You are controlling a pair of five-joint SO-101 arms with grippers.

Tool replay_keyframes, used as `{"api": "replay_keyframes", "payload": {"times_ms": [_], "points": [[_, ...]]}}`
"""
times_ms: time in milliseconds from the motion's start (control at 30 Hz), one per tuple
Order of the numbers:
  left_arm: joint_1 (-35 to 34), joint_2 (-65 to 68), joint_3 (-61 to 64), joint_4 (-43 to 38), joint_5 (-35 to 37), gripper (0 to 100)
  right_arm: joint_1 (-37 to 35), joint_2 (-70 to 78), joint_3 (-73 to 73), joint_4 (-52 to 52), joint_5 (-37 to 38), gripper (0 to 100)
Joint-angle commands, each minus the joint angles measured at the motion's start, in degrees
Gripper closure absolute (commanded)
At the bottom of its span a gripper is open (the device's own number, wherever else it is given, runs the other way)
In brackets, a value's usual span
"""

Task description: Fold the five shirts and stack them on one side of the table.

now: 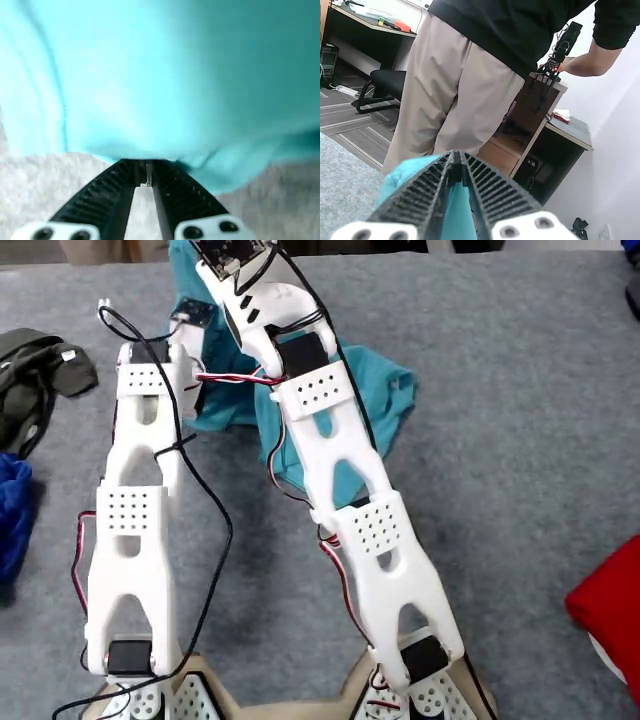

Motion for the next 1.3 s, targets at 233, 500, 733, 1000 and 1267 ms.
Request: {"api": "replay_keyframes", "payload": {"times_ms": [233,500,733,1000,1267], "points": [[-7.47,3.21,-15.56,11.60,-1.05,98,0.40,-7.08,-0.66,-1.32,0.62,99.3],[-14.15,3.21,-15.82,11.60,-0.79,98,0.13,-6.99,-1.98,-1.14,0.70,99.3],[-11.25,2.68,-16.09,11.60,6.07,98,0.13,-6.81,-1.71,-1.14,0.70,99.3],[-4.92,3.21,-23.12,11.16,7.91,98,0.13,-6.81,-1.71,-1.14,0.70,99.3],[-2.81,4.26,-19.78,0.09,7.65,98,0.04,-6.81,-1.63,-0.35,0.70,99.3]]}}
